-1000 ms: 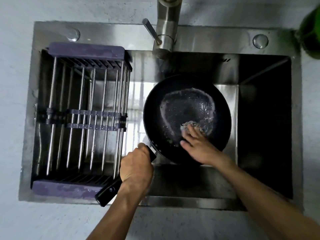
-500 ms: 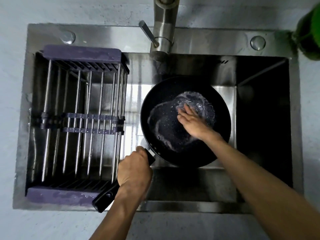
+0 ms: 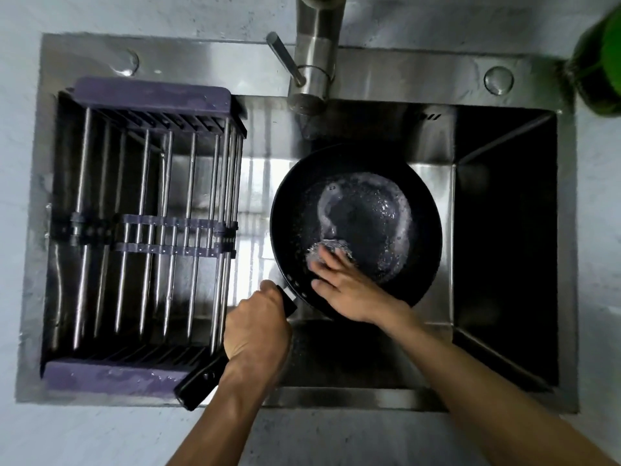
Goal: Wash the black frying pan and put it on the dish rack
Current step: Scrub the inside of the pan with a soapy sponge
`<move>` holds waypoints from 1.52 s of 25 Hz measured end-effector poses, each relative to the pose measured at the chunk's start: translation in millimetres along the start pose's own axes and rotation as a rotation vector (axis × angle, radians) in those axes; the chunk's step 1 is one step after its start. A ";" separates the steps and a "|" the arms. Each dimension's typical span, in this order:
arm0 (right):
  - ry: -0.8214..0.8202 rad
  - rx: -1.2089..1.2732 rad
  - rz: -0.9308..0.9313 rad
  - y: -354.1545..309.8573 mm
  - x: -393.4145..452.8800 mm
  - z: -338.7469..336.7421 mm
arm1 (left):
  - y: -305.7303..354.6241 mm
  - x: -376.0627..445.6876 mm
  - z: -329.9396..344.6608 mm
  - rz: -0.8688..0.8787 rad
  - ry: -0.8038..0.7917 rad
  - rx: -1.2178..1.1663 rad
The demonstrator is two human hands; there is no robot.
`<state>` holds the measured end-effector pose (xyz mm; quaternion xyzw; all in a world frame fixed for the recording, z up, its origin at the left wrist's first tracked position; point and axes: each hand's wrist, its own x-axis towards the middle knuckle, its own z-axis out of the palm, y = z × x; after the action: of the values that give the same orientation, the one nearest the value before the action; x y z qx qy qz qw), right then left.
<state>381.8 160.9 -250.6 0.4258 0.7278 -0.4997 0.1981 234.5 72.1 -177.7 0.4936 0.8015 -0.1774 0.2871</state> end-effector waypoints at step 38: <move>0.204 0.197 0.068 -0.6 34.7 4.4 | -0.1 0.1 -5.8 -0.018 -0.040 -0.032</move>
<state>361.2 171.6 -276.9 0.5164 0.6766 -0.5159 0.0970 232.7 75.4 -173.3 0.4781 0.8027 -0.1770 0.3094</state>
